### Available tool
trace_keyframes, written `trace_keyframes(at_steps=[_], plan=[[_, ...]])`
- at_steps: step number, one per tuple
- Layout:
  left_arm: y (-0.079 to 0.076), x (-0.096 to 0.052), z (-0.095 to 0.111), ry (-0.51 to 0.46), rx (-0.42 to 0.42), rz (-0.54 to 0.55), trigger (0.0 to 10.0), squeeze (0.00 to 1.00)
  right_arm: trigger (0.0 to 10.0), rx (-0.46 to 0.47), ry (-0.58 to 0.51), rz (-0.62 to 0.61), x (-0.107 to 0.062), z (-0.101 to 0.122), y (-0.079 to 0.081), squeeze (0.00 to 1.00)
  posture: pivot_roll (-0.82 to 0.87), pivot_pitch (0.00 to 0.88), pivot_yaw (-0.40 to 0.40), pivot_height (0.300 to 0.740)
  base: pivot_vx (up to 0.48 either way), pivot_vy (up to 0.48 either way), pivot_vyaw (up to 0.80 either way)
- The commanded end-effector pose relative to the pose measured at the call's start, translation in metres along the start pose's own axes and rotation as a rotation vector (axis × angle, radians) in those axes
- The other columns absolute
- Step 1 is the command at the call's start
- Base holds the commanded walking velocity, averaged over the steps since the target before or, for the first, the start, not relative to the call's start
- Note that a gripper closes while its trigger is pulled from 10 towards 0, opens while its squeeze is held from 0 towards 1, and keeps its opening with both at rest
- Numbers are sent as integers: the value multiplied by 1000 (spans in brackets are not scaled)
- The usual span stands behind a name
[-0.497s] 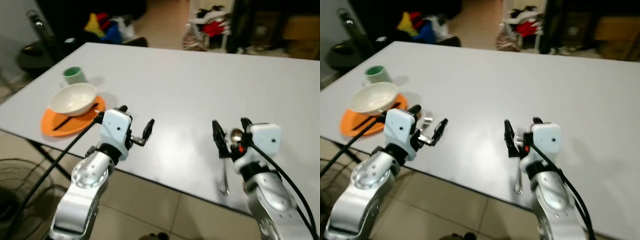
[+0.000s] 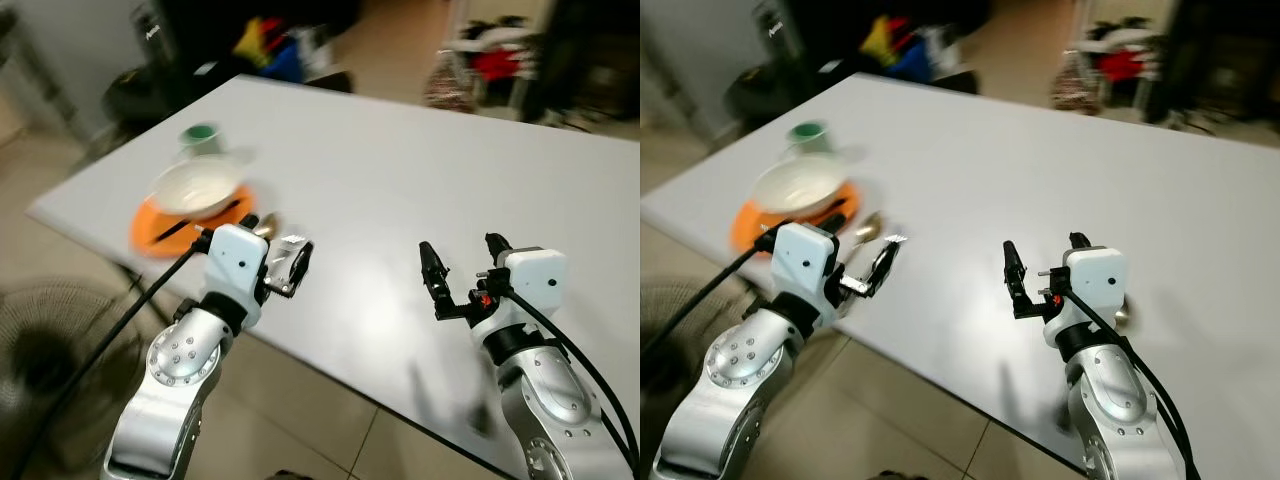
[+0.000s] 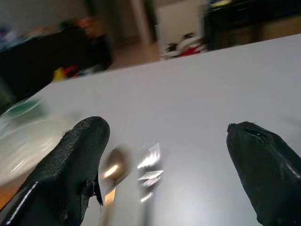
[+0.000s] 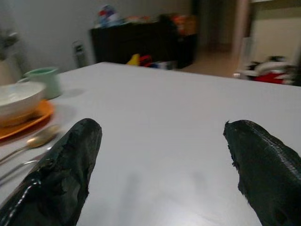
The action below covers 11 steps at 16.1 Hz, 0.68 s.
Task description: Setting the table
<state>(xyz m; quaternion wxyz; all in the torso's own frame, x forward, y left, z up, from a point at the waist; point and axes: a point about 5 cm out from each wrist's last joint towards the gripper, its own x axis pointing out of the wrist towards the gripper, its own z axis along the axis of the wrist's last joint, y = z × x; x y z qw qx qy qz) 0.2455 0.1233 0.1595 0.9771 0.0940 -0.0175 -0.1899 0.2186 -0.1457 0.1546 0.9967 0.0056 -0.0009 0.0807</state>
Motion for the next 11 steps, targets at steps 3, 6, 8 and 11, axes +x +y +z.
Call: trace_keyframes(at_steps=[3,6,8,11], plan=[[8,-3,-3,20,23,30,10000,0,10000,24,9,52,3,-3,11,1000,45,0,103,740,0,280,156],[9,-3,-2,21,27,31,10000,0,10000,26,10,64,5,-4,11,1000,49,0,102,740,0,282,0],[10,-2,-2,22,28,35,10000,0,10000,24,10,68,7,-4,12,1000,54,0,101,740,0,283,0],[11,-3,-3,26,27,43,10000,0,10000,21,10,81,10,-5,13,1000,61,0,94,740,0,286,0]])
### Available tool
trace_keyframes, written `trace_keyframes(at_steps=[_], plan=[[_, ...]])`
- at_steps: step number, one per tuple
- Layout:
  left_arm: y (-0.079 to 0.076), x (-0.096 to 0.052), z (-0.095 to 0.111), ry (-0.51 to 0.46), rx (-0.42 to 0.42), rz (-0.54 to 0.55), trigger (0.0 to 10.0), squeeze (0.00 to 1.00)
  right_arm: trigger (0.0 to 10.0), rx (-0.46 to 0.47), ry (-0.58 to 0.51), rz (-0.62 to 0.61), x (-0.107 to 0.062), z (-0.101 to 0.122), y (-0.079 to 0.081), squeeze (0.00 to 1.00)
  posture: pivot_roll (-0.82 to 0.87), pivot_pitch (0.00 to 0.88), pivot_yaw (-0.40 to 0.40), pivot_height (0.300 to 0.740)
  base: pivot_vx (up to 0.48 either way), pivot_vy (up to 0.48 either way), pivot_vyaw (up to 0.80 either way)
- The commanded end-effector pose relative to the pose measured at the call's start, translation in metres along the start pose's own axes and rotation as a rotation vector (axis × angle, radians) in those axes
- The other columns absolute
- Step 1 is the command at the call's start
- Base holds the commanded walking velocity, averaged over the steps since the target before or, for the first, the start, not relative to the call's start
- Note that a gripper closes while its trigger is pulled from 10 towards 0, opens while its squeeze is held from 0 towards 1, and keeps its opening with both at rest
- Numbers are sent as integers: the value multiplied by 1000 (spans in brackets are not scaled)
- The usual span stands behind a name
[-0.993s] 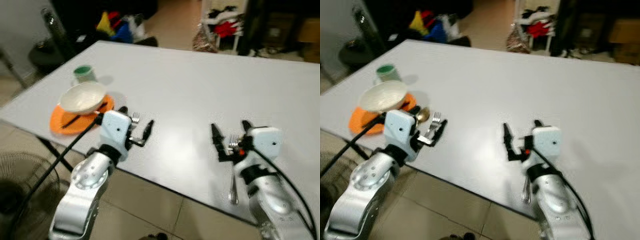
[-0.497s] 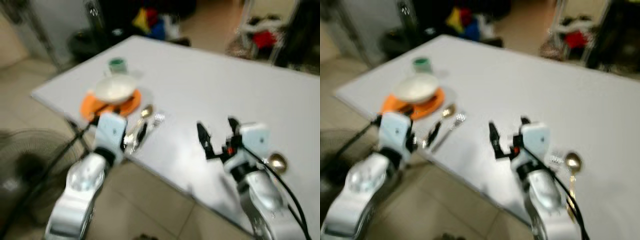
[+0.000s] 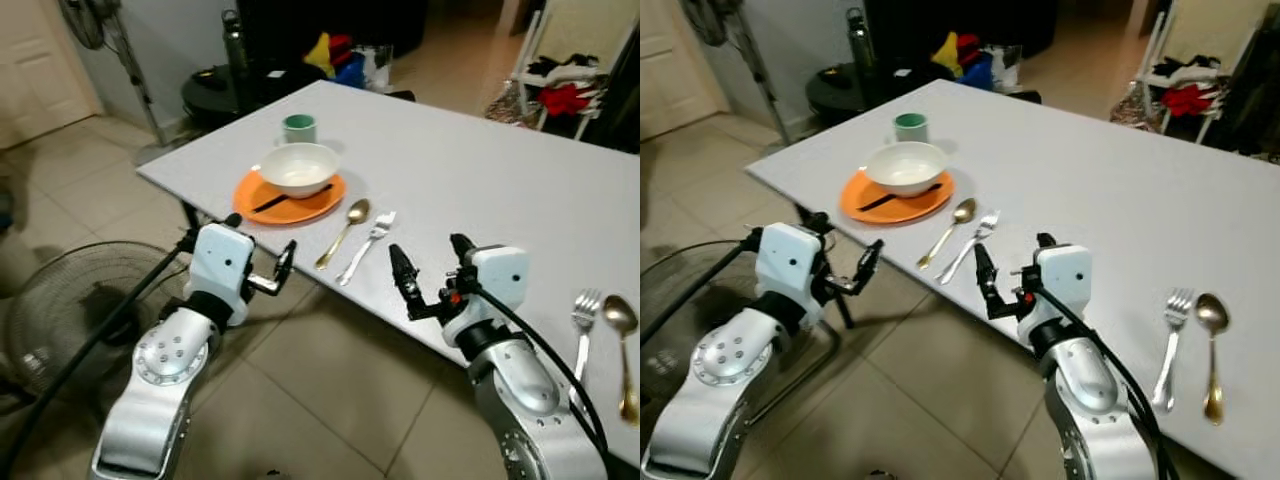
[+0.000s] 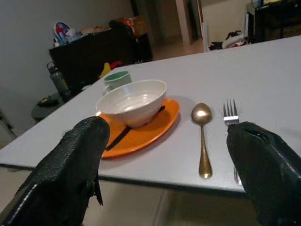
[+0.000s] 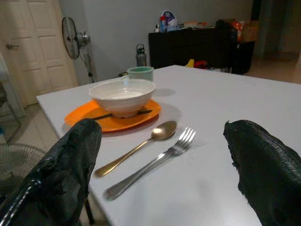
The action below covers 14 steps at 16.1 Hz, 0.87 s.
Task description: Setting the table
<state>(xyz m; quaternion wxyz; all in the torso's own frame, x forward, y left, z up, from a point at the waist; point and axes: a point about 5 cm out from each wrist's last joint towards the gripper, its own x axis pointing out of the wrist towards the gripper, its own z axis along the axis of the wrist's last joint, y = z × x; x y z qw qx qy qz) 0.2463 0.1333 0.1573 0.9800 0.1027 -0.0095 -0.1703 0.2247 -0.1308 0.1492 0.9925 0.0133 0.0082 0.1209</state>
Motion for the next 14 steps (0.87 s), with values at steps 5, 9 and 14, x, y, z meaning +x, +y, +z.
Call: trace_keyframes(at_steps=[5,9,14], plan=[[4,0,1,5,15,19,10000,0,10000,10,-12,29,8,2,1,1000,77,0,80,740,0,290,480],[6,1,1,5,20,22,10000,0,10000,20,-14,23,9,2,0,1000,78,0,86,740,0,292,800],[7,1,2,4,25,17,10000,0,10000,31,-18,27,9,2,2,1000,79,0,91,740,0,291,800]])
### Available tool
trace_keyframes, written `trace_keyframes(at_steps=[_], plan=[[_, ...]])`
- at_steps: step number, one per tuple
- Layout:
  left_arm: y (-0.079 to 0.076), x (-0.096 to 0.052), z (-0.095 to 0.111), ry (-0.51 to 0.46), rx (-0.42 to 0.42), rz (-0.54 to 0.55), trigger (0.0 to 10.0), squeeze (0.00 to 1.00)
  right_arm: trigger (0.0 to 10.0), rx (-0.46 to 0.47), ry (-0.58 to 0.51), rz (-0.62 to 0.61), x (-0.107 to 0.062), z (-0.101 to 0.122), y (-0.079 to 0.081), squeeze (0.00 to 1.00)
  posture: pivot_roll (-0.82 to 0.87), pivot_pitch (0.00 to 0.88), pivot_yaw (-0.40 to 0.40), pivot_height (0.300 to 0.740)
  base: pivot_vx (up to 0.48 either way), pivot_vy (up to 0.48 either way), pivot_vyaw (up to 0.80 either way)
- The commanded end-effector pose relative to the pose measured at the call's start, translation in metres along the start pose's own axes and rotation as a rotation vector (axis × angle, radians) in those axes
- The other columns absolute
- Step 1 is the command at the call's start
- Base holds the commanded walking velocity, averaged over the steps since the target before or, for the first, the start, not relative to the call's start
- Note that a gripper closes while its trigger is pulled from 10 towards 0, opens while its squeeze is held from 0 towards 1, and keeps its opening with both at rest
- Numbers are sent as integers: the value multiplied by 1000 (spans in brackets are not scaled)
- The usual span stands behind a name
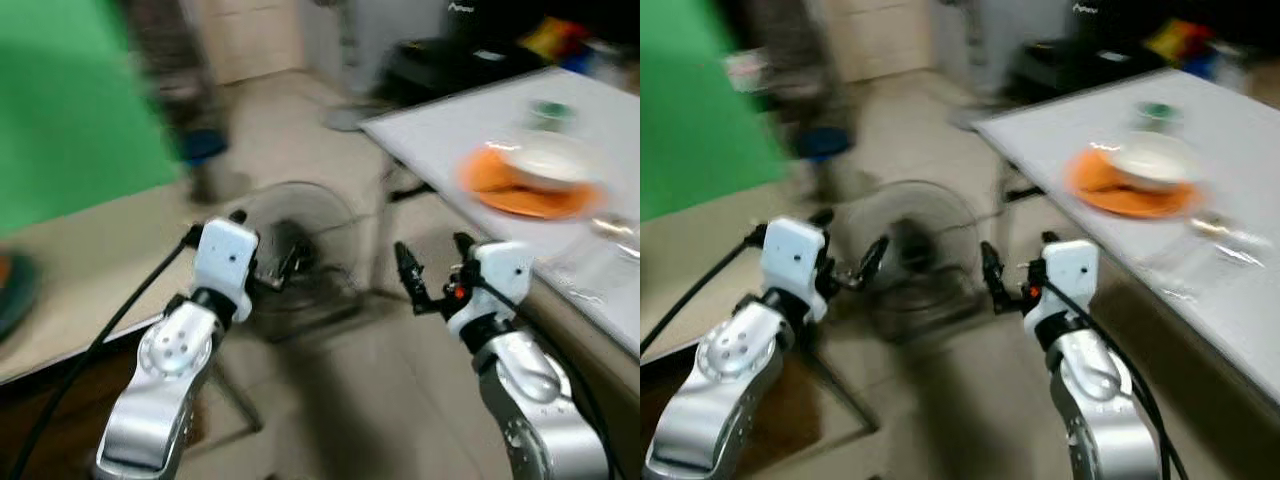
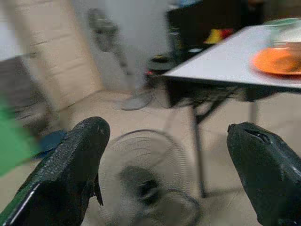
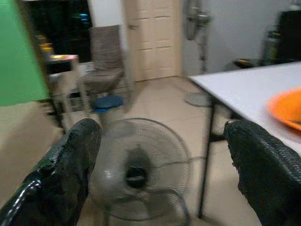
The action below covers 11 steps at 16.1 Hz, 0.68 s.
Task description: Setting the table
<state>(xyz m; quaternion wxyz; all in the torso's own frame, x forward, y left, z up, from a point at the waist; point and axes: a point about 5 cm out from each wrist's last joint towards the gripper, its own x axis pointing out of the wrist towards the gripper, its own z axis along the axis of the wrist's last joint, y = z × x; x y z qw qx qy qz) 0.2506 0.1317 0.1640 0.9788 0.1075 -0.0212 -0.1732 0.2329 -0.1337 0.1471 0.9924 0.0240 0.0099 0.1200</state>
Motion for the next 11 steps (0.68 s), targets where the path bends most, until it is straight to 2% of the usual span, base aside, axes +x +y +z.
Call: trace_keyframes(at_steps=[1,2,7,11], plan=[[6,-3,-4,26,12,20,10000,0,10000,14,-19,26,1,4,7,1000,81,0,91,740,0,289,800],[6,-4,-4,27,13,20,10000,0,10000,17,-20,24,1,4,7,1000,82,0,92,740,0,289,519],[7,-4,-4,28,15,21,10000,0,10000,65,-8,29,1,2,9,1000,83,0,92,740,0,288,0],[8,-5,-4,31,12,33,10000,0,10000,69,8,71,4,5,11,1000,87,0,87,740,0,289,0]])
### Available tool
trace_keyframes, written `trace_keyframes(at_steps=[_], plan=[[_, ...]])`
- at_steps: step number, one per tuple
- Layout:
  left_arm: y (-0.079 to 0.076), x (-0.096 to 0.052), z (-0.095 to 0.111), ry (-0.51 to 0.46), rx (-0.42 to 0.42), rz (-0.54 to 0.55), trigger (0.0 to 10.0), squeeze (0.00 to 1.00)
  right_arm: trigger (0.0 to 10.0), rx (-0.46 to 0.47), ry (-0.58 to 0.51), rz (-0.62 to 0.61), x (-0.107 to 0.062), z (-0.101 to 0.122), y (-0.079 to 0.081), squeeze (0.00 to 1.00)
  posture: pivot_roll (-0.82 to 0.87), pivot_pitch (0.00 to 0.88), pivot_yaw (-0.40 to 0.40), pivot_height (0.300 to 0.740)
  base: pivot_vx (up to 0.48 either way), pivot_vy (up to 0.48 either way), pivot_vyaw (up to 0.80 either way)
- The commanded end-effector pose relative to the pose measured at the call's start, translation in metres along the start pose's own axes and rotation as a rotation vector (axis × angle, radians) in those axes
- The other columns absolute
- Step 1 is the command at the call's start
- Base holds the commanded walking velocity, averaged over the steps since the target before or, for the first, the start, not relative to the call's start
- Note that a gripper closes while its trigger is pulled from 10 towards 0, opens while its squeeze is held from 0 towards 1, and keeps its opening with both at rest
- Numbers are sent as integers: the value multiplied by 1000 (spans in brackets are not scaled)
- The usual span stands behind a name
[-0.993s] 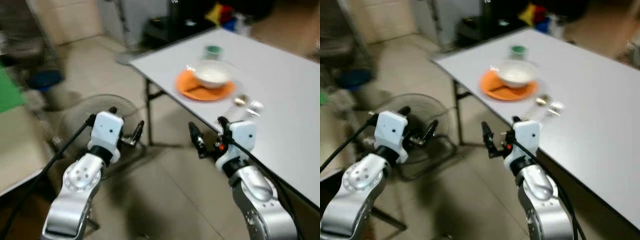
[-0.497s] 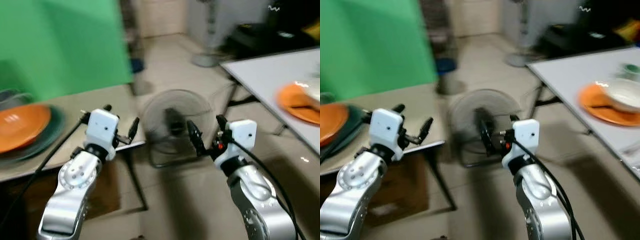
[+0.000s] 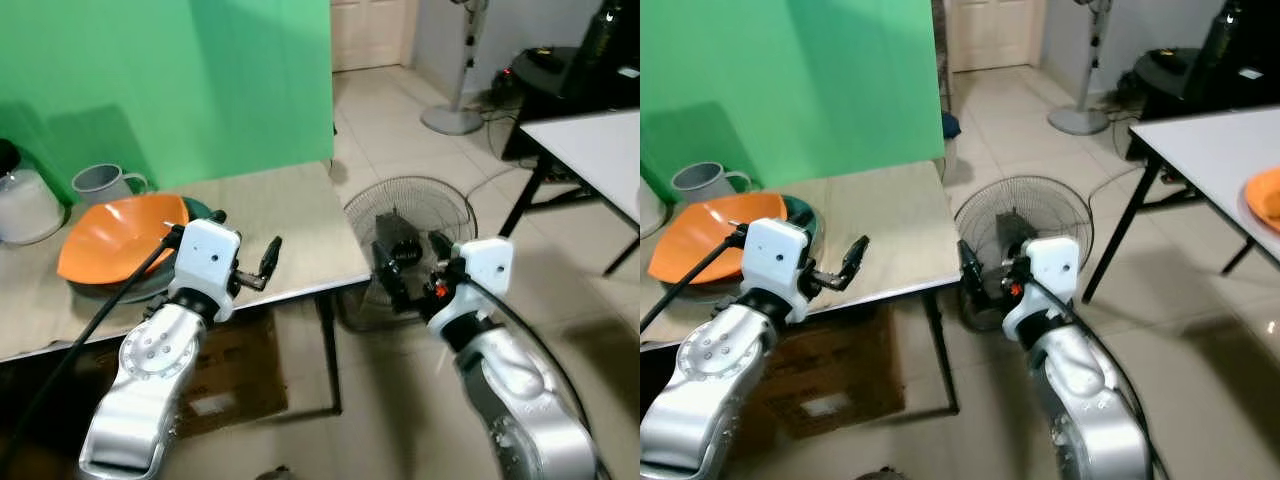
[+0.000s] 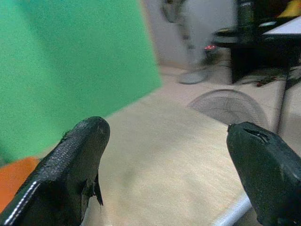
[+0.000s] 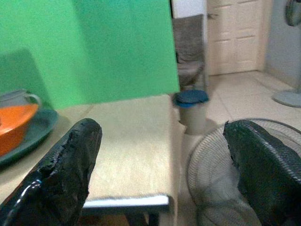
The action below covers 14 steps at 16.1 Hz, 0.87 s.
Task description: Setting the table
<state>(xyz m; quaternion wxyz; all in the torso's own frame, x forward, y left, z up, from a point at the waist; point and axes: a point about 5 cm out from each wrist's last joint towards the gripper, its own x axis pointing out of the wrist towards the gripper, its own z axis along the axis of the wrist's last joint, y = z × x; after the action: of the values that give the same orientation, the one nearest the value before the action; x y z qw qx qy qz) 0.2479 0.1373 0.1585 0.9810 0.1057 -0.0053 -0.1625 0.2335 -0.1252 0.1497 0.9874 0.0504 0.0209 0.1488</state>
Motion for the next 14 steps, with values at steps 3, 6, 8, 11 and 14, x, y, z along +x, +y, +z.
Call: trace_keyframes(at_steps=[3,6,8,11,14], plan=[[7,-2,6,-22,10,43,10000,0,10000,24,3,45,4,3,6,1000,99,0,80,740,0,0,0],[11,-2,9,-40,1,67,10000,0,10000,18,7,79,6,4,9,1000,112,0,74,740,0,0,0],[13,-3,11,-47,-10,81,10000,0,10000,15,9,99,8,4,11,1000,116,0,70,740,120,0,800],[14,-6,11,-45,-11,79,10000,0,10000,7,17,130,10,4,14,1000,127,0,59,740,275,0,800],[13,-7,11,-44,-11,76,10000,0,10000,3,28,157,10,2,17,1000,132,0,57,740,286,0,485]])
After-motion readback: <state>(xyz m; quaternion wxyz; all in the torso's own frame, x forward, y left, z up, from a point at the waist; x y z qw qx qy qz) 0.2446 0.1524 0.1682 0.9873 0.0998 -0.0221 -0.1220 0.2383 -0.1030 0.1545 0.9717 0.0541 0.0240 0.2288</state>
